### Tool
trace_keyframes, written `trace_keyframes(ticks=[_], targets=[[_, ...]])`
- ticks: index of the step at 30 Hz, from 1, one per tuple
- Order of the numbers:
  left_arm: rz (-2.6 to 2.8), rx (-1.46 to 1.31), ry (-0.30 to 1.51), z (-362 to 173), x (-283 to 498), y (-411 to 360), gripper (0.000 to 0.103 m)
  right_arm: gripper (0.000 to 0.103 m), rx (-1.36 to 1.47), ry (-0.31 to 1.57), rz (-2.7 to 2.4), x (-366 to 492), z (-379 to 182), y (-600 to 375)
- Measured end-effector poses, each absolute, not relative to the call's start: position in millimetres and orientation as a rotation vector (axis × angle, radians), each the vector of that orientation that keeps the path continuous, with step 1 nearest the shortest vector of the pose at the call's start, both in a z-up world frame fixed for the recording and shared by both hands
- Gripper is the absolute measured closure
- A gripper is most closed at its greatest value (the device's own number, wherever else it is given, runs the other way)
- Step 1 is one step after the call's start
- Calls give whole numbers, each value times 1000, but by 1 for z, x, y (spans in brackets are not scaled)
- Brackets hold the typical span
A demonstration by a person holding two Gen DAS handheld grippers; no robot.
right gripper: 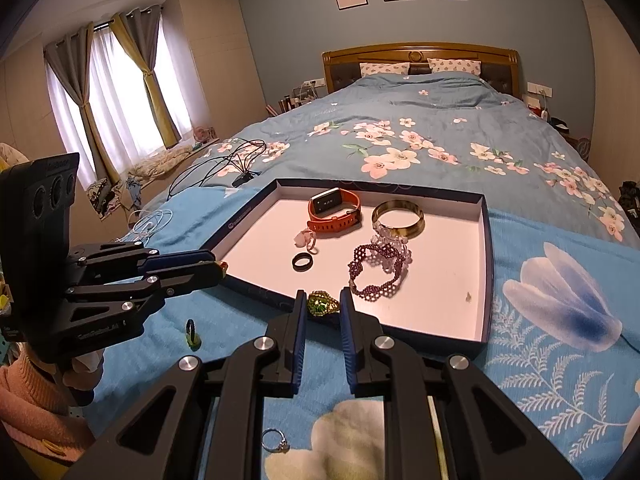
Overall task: Organize jewelry
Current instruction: 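Lift both held rings and move both tools toward the white box, then lower both held rings into the white box beside the purple necklace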
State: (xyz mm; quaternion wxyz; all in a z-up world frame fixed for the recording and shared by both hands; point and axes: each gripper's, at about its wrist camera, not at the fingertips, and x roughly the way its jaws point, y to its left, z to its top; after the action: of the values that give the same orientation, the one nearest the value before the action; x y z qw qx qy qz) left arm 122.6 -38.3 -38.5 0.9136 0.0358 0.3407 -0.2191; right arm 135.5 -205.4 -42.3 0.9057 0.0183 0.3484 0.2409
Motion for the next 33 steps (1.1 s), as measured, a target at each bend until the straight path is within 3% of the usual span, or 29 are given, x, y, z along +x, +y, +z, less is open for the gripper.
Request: trace_keyframes(ticks=[33], targets=[[-425, 90, 693, -38, 150, -36, 86, 88, 64, 725, 504, 163, -42, -203]])
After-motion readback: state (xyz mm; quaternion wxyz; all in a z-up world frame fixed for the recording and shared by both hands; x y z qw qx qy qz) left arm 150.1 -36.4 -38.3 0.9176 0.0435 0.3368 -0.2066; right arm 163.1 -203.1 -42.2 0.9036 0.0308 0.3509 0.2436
